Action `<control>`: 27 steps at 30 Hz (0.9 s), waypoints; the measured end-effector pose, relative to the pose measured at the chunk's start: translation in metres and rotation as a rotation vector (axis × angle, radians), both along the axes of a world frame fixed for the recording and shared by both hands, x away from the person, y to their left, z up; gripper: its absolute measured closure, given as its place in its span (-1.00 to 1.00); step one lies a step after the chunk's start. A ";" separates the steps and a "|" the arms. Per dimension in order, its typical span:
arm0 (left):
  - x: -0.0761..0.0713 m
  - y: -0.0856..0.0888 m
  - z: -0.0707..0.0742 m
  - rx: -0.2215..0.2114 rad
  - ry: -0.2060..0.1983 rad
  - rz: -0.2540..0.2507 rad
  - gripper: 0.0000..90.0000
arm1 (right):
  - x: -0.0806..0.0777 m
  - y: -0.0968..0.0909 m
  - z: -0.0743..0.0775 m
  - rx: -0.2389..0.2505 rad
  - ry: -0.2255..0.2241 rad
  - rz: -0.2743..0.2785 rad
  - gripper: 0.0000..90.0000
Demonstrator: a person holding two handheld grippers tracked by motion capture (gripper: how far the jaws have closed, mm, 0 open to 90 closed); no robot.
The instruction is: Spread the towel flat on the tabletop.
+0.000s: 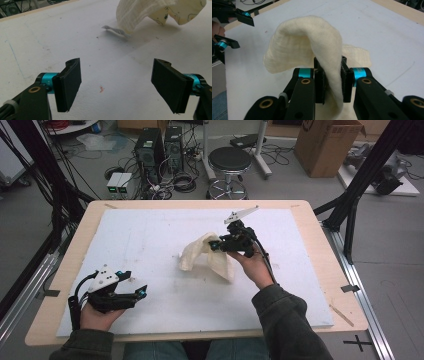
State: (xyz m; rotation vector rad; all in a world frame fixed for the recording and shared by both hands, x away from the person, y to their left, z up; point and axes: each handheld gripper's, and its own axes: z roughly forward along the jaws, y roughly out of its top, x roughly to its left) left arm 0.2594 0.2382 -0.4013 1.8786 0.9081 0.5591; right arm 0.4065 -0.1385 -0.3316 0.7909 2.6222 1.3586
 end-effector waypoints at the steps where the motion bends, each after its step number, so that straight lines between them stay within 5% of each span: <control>1: 0.000 0.000 0.000 -0.005 -0.001 0.003 -0.45 | -0.001 0.003 0.000 0.004 0.004 0.007 0.76; 12: 0.000 0.000 0.000 -0.005 -0.003 0.004 -0.45 | -0.003 0.024 -0.009 -0.015 0.023 0.047 0.75; 27: 0.000 0.002 0.001 -0.010 -0.006 0.004 -0.45 | 0.013 0.057 -0.055 -0.092 0.112 0.046 0.73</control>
